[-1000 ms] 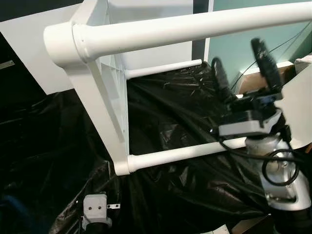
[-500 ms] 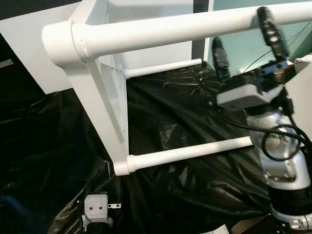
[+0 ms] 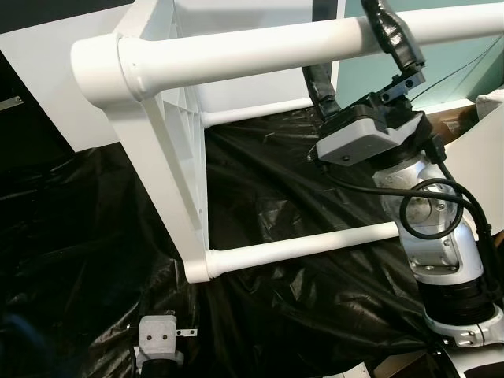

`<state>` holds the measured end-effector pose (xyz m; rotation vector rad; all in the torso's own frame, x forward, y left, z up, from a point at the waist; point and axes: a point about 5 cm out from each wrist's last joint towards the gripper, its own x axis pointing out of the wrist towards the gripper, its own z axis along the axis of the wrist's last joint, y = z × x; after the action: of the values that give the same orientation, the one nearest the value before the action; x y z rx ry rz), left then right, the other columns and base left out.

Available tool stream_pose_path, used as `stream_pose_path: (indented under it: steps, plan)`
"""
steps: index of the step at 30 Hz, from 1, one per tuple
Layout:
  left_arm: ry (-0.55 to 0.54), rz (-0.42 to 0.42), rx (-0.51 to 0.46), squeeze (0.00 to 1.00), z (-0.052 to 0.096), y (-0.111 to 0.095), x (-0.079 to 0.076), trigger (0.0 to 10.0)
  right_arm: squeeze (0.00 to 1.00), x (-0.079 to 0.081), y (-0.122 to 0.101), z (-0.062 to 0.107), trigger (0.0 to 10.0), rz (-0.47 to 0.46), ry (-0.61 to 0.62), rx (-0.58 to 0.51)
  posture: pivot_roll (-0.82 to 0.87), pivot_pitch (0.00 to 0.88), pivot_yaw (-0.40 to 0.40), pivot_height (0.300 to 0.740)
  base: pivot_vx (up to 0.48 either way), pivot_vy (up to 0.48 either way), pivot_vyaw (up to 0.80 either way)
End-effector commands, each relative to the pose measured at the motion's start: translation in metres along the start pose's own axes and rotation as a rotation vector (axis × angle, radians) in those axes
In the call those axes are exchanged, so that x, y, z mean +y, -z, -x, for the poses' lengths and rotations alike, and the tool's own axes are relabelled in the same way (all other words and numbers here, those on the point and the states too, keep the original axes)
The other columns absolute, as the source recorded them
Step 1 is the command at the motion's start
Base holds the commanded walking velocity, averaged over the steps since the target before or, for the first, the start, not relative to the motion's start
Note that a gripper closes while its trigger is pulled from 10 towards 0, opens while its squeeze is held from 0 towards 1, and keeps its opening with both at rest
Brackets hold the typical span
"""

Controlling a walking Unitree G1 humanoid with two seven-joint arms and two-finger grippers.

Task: Building children table

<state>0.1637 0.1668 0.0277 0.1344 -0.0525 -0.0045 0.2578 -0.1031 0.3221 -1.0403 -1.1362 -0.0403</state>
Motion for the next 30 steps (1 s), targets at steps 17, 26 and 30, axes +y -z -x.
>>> stream_pose_path:
  steps: [17,26,30]
  plan:
    - [-0.016,0.000,0.113,0.00,0.014,0.029,0.000,10.0,0.00,-0.003,0.017,-0.023,10.0,0.084,0.020,0.164,-0.09,0.000,0.095,0.740,0.000,0.000,0.00]
    - [-0.018,0.006,0.125,0.00,0.015,0.035,-0.002,10.0,0.00,-0.001,0.023,-0.031,10.0,0.090,0.000,0.208,-0.09,0.000,0.084,0.740,0.000,0.000,0.00]
    - [-0.025,0.011,0.140,0.00,0.017,0.040,-0.003,10.0,0.00,0.005,0.027,-0.033,0.0,0.068,-0.050,0.236,-0.08,0.000,0.079,0.740,0.000,0.000,0.00]
